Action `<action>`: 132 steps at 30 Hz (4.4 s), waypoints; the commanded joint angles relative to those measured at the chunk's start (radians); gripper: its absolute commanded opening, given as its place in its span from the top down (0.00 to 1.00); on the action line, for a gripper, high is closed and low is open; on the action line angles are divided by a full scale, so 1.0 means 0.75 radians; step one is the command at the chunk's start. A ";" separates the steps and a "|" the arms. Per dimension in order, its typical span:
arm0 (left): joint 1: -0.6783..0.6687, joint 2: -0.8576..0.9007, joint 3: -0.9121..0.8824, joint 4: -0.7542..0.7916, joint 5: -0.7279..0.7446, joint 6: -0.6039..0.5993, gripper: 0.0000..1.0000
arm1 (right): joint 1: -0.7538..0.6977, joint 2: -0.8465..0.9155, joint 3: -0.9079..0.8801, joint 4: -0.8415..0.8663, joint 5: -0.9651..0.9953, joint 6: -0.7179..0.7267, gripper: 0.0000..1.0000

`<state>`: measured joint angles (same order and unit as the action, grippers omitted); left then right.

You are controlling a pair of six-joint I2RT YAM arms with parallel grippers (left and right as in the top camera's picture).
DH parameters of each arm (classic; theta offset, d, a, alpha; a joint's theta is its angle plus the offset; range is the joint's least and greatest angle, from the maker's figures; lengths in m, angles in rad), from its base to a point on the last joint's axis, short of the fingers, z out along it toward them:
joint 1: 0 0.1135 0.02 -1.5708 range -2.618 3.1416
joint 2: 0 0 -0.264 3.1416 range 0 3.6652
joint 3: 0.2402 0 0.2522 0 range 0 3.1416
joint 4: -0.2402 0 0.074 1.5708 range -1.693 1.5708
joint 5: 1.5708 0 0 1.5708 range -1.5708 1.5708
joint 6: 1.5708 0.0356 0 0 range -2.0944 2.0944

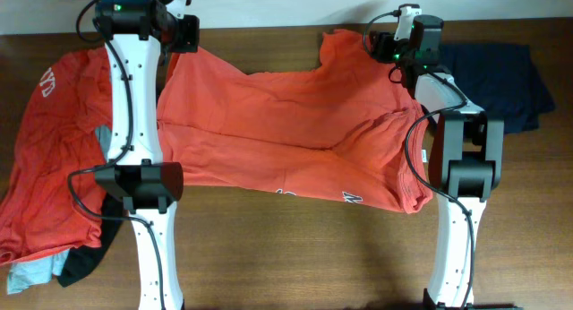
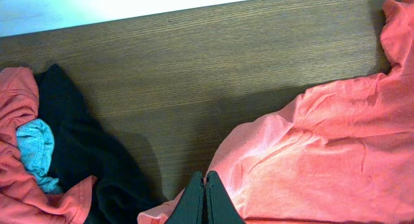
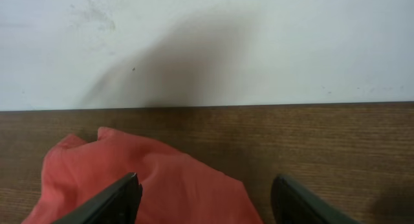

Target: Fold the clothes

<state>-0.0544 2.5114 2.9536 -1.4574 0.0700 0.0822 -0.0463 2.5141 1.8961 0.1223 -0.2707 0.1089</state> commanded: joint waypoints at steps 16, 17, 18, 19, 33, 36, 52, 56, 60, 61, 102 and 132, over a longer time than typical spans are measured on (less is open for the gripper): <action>-0.013 -0.008 -0.011 0.004 -0.065 0.003 0.99 | 0.013 0.105 0.031 0.053 0.028 0.042 0.34; -0.013 -0.008 -0.011 0.003 -0.065 0.003 0.99 | 0.013 0.105 0.031 0.051 0.027 0.042 0.40; -0.013 -0.008 -0.011 0.003 -0.065 0.003 0.99 | 0.015 0.105 0.031 0.046 0.027 0.042 0.48; -0.013 -0.008 -0.011 0.003 -0.065 0.004 0.99 | 0.017 0.105 0.031 0.039 0.027 0.042 0.55; -0.014 -0.008 -0.011 0.003 -0.065 0.003 0.99 | 0.015 0.105 0.286 -0.311 0.017 0.015 0.96; -0.014 -0.008 -0.011 0.002 -0.065 0.003 0.99 | 0.015 0.105 0.473 -0.497 0.017 -0.032 0.96; -0.011 -0.008 -0.011 0.004 -0.069 0.007 0.99 | 0.015 0.105 0.933 -1.304 0.014 -0.172 0.96; -0.011 -0.008 -0.011 0.004 -0.070 0.034 0.99 | 0.015 0.102 0.933 -1.418 0.014 -0.175 0.96; -0.011 -0.008 -0.011 0.004 -0.070 0.039 0.99 | 0.015 0.097 0.936 -1.493 0.014 -0.175 0.77; -0.011 -0.008 -0.011 0.004 -0.070 0.039 0.99 | 0.015 0.097 0.936 -1.494 0.014 -0.175 0.69; -0.011 -0.008 -0.011 0.007 -0.070 0.038 0.99 | 0.210 0.300 0.932 -1.043 0.342 -0.167 0.43; -0.011 -0.008 -0.011 0.003 -0.070 0.038 0.99 | 0.209 0.417 0.925 -0.938 0.472 -0.165 0.64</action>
<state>-0.0635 2.5114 2.9524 -1.4548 0.0254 0.0902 0.1074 2.8101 2.5771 -0.5949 0.0635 -0.0242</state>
